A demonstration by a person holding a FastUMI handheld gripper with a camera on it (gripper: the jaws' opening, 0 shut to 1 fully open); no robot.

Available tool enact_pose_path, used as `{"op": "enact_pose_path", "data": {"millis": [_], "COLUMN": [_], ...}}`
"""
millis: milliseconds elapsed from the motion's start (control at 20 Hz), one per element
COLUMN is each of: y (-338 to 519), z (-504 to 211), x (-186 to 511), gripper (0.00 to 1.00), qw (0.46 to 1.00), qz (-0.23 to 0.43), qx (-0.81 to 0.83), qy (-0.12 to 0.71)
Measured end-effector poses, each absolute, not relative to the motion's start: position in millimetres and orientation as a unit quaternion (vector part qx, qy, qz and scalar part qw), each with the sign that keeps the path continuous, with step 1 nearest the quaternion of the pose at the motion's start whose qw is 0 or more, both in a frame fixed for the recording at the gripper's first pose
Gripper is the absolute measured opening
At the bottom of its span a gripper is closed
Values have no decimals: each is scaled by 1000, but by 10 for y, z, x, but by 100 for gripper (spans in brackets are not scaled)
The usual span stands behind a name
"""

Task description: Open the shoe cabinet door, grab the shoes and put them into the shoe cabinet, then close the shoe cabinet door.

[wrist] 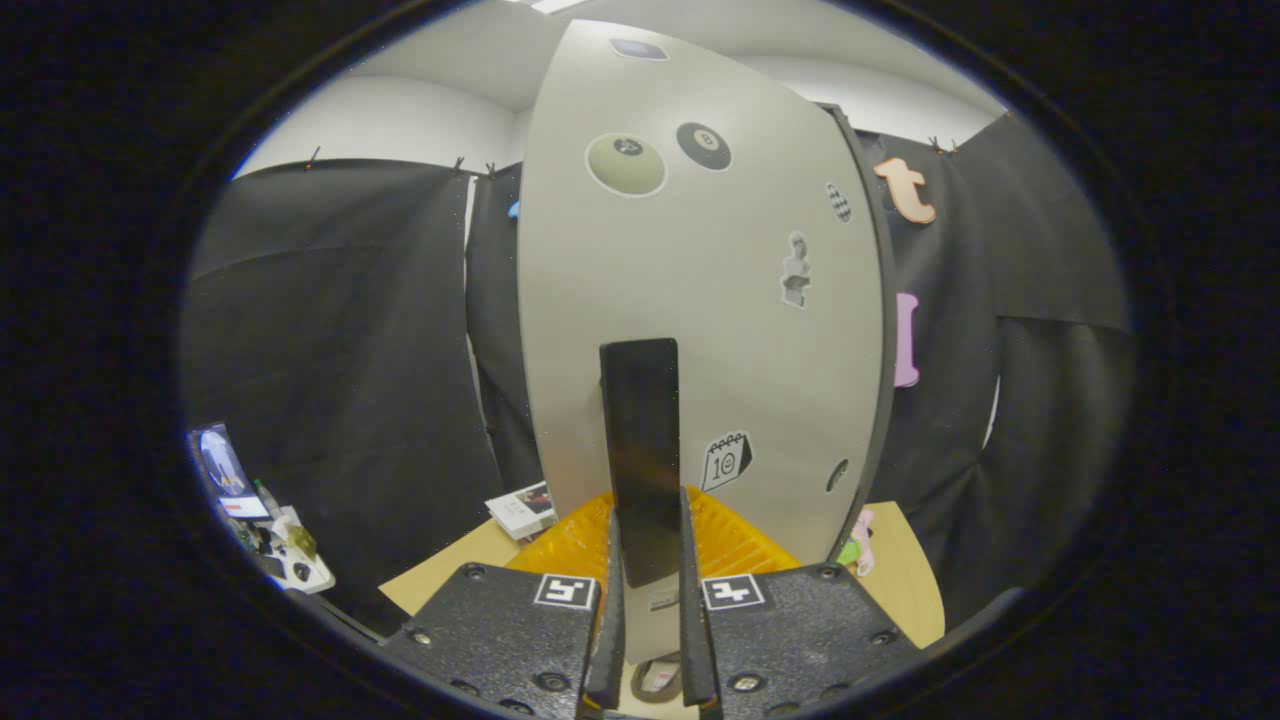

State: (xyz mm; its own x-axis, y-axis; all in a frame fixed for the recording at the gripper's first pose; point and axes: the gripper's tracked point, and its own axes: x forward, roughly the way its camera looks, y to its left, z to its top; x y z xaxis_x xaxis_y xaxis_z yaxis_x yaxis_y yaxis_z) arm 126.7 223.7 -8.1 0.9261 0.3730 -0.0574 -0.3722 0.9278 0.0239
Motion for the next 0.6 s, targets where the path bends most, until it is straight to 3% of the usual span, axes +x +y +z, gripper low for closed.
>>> {"op": "enact_pose_path", "data": {"millis": [600], "y": [1517], "z": [-111], "x": [1088], "gripper": [10], "qw": [992], "qz": [116], "qx": [10], "qy": [42]}}
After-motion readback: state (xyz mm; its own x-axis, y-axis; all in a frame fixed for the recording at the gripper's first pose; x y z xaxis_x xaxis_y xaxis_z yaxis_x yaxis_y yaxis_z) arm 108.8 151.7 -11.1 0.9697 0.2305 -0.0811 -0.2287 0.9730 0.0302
